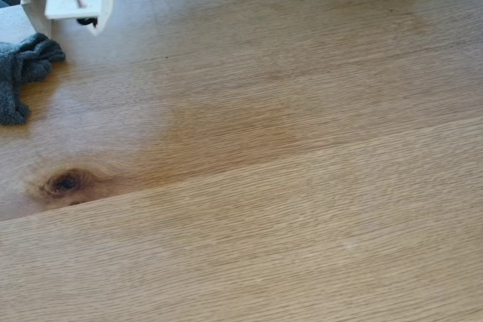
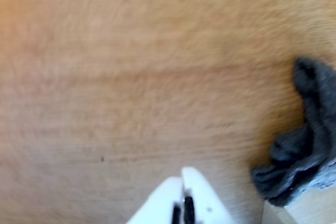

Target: Clean the area in front of the robot

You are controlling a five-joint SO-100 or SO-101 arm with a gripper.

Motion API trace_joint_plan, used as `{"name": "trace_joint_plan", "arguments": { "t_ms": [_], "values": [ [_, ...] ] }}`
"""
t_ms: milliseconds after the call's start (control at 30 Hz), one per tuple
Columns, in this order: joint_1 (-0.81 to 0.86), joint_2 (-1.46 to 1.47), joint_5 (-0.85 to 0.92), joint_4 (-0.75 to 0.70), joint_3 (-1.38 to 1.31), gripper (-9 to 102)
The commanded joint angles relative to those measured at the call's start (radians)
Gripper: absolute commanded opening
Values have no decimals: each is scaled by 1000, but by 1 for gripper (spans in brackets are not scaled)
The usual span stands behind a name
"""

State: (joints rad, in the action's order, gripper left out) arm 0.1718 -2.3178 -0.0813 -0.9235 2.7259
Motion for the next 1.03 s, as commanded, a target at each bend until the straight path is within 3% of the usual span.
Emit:
{"name": "trace_joint_plan", "arguments": {
  "t_ms": [0, 267, 433, 533, 1000],
  "values": [
    [-58, -316, 23, 15, 235, 0],
    [-137, -856, 87, -155, 640, 0],
    [-218, -965, 63, -331, 624, 2],
    [-201, -988, 58, -344, 618, 6],
    [-161, -988, 58, -344, 618, 3]
  ]
}}
